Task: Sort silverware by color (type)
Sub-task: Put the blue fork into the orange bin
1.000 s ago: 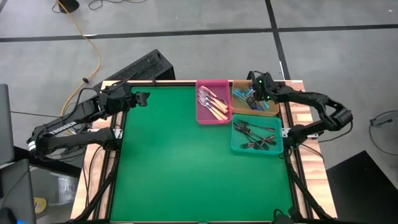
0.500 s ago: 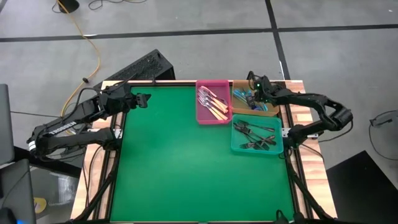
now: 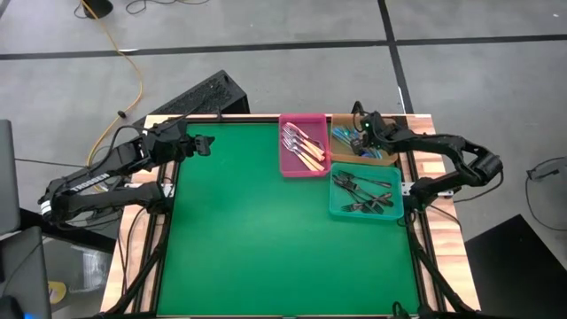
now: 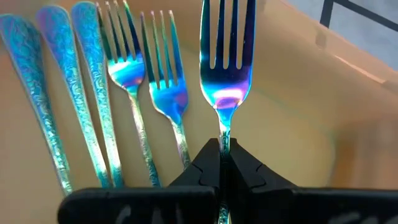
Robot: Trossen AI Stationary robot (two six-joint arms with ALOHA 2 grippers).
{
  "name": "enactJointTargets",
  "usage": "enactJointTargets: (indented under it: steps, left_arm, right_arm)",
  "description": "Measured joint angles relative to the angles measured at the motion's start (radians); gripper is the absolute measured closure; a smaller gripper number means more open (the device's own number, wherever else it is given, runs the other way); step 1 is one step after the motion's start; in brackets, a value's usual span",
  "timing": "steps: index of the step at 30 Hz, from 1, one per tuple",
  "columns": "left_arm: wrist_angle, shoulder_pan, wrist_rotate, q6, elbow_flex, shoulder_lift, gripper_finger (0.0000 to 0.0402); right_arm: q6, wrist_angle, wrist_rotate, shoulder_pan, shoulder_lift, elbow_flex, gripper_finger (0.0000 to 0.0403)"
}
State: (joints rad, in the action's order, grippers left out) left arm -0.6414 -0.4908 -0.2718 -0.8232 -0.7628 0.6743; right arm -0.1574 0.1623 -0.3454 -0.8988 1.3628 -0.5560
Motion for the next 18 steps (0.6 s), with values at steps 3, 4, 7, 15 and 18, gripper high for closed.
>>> enactJointTargets:
  steps: [3, 4, 7, 15, 18]
  left_arm:
    - [0.002, 0.000, 0.000, 0.000, 0.000, 0.000, 0.0237]
    - [0.002, 0.000, 0.000, -0.001, 0.000, 0.000, 0.0237]
    - [0.002, 0.000, 0.006, -0.001, 0.000, 0.000, 0.0237]
    - [0.003, 0.000, 0.014, -0.004, 0.000, 0.000, 0.0237]
    - [0.003, 0.000, 0.014, -0.009, 0.000, 0.000, 0.0237]
  right_arm:
    - [-0.016, -0.002, -0.003, 0.003, 0.000, 0.000, 0.0378]
    - [-0.021, -0.001, -0.006, 0.003, 0.000, 0.000, 0.0378]
    - [-0.029, -0.004, -0.017, 0.003, 0.005, 0.000, 0.0378]
    - [-0.029, -0.013, -0.094, 0.077, 0.126, -0.016, 0.0378]
    - [-0.034, -0.004, -0.126, 0.093, 0.163, -0.034, 0.0378]
